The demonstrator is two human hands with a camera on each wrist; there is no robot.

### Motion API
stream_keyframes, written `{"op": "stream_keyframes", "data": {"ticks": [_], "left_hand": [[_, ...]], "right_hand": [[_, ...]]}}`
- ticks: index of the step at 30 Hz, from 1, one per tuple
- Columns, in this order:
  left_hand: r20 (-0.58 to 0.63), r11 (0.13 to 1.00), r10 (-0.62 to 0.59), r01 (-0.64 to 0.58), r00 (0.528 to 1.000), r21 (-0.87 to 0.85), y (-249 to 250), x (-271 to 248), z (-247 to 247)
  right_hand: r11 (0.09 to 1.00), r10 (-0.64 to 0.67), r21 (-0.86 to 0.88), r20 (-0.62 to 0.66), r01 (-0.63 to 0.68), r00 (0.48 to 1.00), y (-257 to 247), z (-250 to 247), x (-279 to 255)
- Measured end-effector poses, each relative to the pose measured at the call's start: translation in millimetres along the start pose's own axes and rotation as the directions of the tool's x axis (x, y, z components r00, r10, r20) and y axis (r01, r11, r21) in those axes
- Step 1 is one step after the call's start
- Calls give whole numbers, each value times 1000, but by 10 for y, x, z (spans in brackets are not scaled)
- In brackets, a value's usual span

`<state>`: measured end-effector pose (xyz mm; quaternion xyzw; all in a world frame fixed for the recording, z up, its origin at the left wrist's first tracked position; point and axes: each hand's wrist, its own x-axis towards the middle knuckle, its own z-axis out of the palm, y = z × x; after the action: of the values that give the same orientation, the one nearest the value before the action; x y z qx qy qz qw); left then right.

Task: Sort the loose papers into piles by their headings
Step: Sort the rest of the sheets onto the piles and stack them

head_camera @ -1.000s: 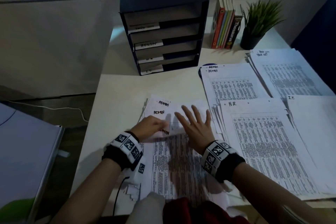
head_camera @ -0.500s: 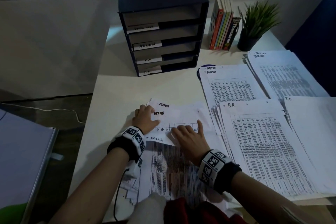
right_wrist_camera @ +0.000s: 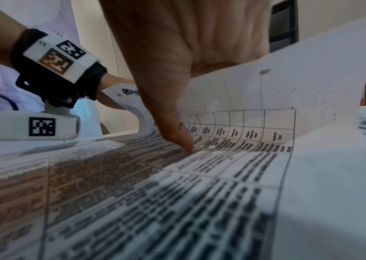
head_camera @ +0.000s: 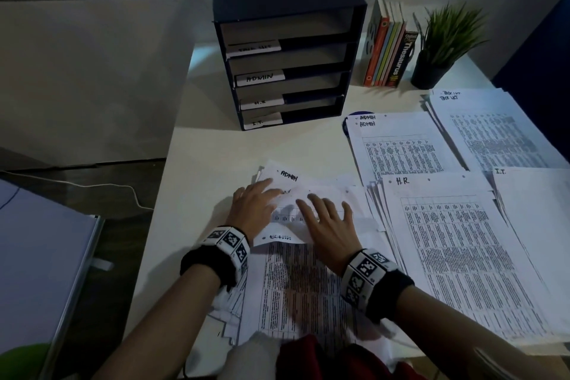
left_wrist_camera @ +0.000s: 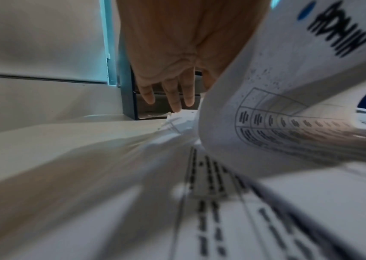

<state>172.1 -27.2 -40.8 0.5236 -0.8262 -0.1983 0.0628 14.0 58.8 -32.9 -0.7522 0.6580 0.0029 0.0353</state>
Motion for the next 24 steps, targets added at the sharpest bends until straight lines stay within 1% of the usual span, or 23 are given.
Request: {"op": "stream_keyframes", "data": {"ticks": [1,2,3,4,6,7,8,9,10,11,12,13,14,15,17,21,22,24], "left_hand": [[23,994,-4,7,1000,-108,13,-16,-8],[76,960,-32,52,997,-276,25,-38,-29],[154,884,-54,119,987,-452,35,-51,-47],[227,809,-71,189,971,-557,57,-53,-73],[337,673,-125,330,933,-662,62,-29,-149],[385,586,-144,392,911,-709,68,-13,-192],[415,500,-128,420,901,-758,76,5,-227],[406,475,-88,396,910,-785,79,36,-249],[352,555,-84,337,932,-760,73,75,-249],[286,673,-118,288,951,-681,59,115,-224],[226,789,-169,269,959,-552,20,161,-180],[195,861,-219,284,956,-423,-5,205,-144],[194,903,-242,294,951,-312,-21,238,-98],[212,932,-237,284,948,-225,-37,255,-61],[220,953,-225,261,949,-151,-67,263,-16],[104,953,-212,229,972,-198,-126,244,17],[96,954,-208,223,973,-199,-129,238,29],[132,951,-229,250,964,-183,-133,227,38]], "right_hand": [[1000,8,-24,-51,-9,999,-1,14,15],[999,16,-43,-94,-20,995,-2,12,34],[998,24,-57,-132,-31,991,3,1,54],[997,27,-70,-159,-38,987,10,-2,69],[993,18,-109,-178,-38,984,27,15,76],[990,11,-137,-183,-37,983,29,26,69],[988,0,-155,-183,-29,983,32,39,56],[986,-18,-166,-185,-14,983,41,60,39],[984,-39,-177,-180,7,983,44,75,16],[982,-65,-184,-167,33,984,43,89,-9],[982,-90,-181,-150,62,985,40,106,-31],[981,-111,-171,-139,86,984,36,121,-47],[983,-118,-156,-132,97,984,30,124,-53],[985,-120,-142,-138,100,983,28,129,-52],[987,-124,-121,-179,103,976,43,144,-29],[989,-133,-90,-239,115,962,71,158,19],[989,-136,-80,-240,120,961,73,167,30],[989,-146,-69,-242,133,959,72,187,50]]}}
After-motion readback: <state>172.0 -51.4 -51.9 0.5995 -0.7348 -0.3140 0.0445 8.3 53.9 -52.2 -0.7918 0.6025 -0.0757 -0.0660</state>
